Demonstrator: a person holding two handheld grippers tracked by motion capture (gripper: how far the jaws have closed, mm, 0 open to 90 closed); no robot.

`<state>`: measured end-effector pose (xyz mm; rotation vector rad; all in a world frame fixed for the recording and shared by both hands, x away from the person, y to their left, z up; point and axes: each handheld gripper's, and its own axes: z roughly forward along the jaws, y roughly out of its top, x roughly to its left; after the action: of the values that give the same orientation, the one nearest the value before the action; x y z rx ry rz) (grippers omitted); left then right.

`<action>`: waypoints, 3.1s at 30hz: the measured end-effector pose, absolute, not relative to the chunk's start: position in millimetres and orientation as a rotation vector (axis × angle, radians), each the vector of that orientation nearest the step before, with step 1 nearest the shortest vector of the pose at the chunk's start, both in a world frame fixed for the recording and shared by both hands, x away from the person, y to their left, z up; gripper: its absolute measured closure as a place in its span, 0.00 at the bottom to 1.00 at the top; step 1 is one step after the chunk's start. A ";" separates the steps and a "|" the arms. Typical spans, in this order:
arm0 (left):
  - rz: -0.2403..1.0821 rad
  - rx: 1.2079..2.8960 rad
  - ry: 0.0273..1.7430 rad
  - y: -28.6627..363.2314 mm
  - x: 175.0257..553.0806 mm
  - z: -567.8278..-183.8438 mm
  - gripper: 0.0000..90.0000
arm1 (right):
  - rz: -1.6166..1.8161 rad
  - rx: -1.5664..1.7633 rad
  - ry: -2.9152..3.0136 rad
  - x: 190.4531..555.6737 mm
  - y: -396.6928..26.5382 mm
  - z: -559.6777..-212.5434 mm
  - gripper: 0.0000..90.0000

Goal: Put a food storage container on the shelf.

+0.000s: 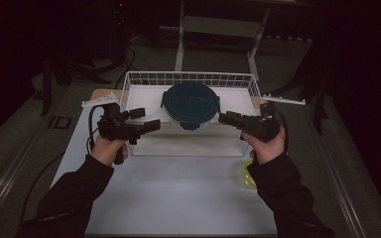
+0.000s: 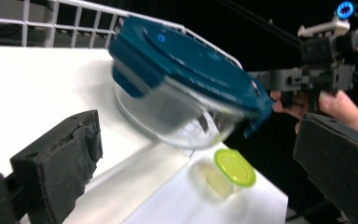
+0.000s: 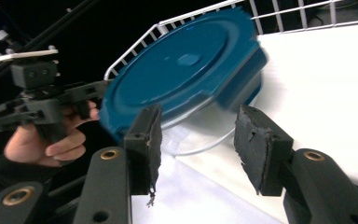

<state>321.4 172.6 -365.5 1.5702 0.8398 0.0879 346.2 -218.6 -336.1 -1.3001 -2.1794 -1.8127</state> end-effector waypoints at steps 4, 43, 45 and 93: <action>0.095 1.613 0.826 169.8 313.8 -371.6 0.00 | -1.793 -1.245 -2.206 335.7 -213.0 -339.6 0.59; 0.253 1.811 0.751 146.4 249.5 -480.8 0.00 | -1.681 -1.137 -2.250 341.1 -141.3 -352.1 1.00; 0.279 1.821 0.742 145.6 248.5 -481.7 0.00 | -1.690 -1.150 -2.256 345.3 -140.2 -351.2 1.00; 0.231 1.812 0.723 169.5 236.1 -495.4 0.00 | -1.800 -1.031 -2.355 320.3 -178.7 -360.2 0.21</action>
<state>236.1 169.5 -495.4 1.8125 0.7230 0.2307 320.3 -178.7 -360.2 -1.0314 -2.3555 -1.8001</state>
